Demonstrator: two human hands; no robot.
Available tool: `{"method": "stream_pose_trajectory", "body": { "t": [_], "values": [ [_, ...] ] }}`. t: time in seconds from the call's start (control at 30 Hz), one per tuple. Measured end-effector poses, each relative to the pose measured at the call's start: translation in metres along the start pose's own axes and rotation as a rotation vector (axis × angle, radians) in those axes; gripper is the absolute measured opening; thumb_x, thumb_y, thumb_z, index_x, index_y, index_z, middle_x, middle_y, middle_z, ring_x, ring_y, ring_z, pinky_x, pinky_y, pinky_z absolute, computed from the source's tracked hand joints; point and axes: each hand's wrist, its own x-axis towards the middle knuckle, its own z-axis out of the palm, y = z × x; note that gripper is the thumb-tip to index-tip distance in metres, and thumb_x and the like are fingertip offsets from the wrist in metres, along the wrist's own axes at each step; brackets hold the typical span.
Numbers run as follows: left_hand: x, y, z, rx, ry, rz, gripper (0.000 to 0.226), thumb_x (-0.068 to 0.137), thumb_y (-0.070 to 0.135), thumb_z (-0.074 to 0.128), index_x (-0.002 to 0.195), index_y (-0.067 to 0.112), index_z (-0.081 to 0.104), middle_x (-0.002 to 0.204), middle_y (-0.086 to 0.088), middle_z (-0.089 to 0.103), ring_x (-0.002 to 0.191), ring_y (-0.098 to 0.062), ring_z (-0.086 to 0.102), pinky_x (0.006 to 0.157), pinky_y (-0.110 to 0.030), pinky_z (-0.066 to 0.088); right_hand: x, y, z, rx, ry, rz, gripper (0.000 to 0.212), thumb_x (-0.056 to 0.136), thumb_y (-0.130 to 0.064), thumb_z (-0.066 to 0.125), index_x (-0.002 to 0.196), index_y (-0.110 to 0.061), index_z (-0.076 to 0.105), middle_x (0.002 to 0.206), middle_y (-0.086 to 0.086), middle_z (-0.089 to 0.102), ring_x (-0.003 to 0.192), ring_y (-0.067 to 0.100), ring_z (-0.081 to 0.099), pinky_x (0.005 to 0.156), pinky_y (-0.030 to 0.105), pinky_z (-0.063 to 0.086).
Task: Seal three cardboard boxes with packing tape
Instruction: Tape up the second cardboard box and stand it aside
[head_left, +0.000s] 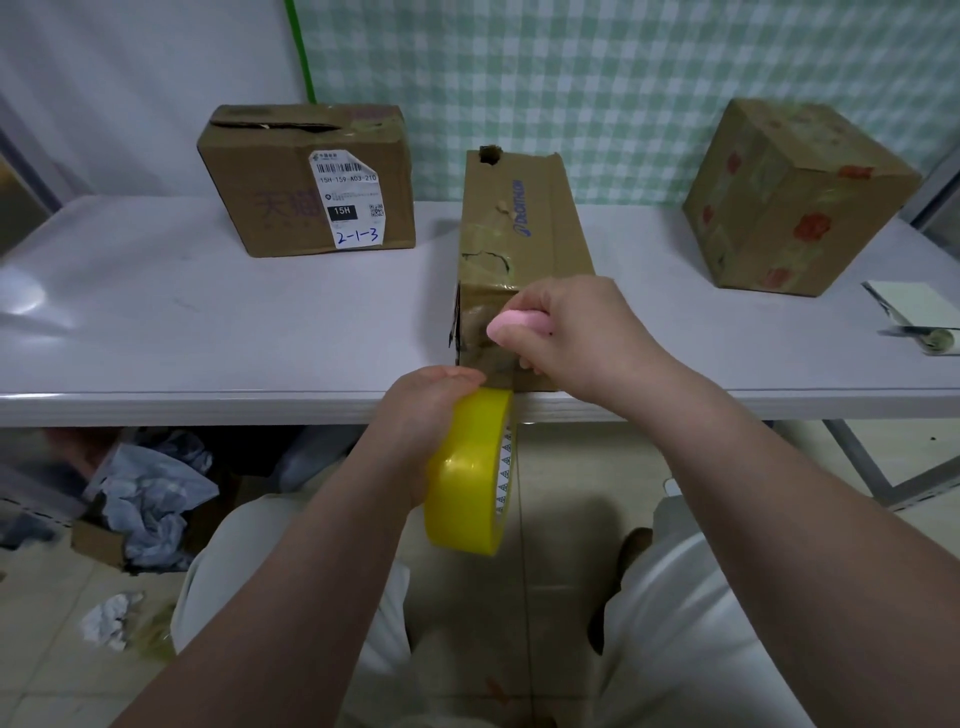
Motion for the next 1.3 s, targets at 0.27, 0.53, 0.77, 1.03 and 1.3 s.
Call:
{"method": "stream_pose_trajectory", "body": {
  "t": [0.27, 0.53, 0.77, 1.03, 1.3],
  "values": [
    [0.003, -0.001, 0.000, 0.047, 0.004, -0.040, 0.017, 0.091, 0.031, 0.060, 0.104, 0.021, 0.065, 0.108, -0.013, 0.063, 0.098, -0.036, 0.062, 0.091, -0.055, 0.050, 0.004, -0.011, 0.006, -0.331, -0.007, -0.183, 0.026, 0.098, -0.025, 0.048, 0.097, -0.008, 0.068, 0.086, 0.010, 0.067, 0.080, 0.026, 0.062, 0.069, 0.035, 0.050],
    [0.006, -0.001, -0.003, 0.041, -0.004, -0.021, 0.022, 0.090, 0.030, 0.060, 0.109, 0.020, 0.065, 0.110, -0.014, 0.063, 0.099, -0.038, 0.061, 0.090, -0.057, 0.050, 0.008, -0.018, 0.008, -0.445, -0.097, -0.193, 0.027, 0.101, -0.024, 0.043, 0.077, -0.013, 0.046, 0.076, 0.006, 0.050, 0.072, 0.026, 0.053, 0.064, 0.032, 0.042],
    [0.007, -0.001, -0.009, 0.030, -0.024, -0.007, 0.014, 0.090, 0.028, 0.060, 0.100, 0.022, 0.067, 0.109, -0.015, 0.064, 0.098, -0.039, 0.063, 0.089, -0.058, 0.050, 0.017, -0.015, 0.011, -0.523, -0.123, -0.244, 0.028, 0.102, -0.027, 0.042, 0.077, -0.015, 0.048, 0.080, 0.003, 0.049, 0.072, 0.022, 0.051, 0.064, 0.033, 0.043],
    [0.008, 0.002, -0.013, 0.040, -0.029, -0.021, 0.006, 0.089, 0.025, 0.063, 0.091, 0.024, 0.068, 0.107, -0.013, 0.064, 0.097, -0.037, 0.063, 0.086, -0.050, 0.053, 0.015, -0.012, -0.002, -0.598, -0.165, -0.250, 0.028, 0.102, -0.027, 0.041, 0.078, -0.014, 0.048, 0.088, 0.007, 0.052, 0.077, 0.023, 0.053, 0.066, 0.032, 0.042],
    [0.009, 0.004, -0.013, 0.071, -0.019, -0.009, 0.009, 0.088, 0.025, 0.065, 0.095, 0.021, 0.068, 0.106, -0.012, 0.064, 0.094, -0.034, 0.063, 0.077, -0.042, 0.055, 0.009, -0.007, -0.023, -0.453, -0.110, -0.158, 0.023, 0.092, -0.019, 0.046, 0.076, -0.009, 0.058, 0.069, 0.005, 0.054, 0.064, 0.020, 0.047, 0.055, 0.031, 0.038]
  ]
}}
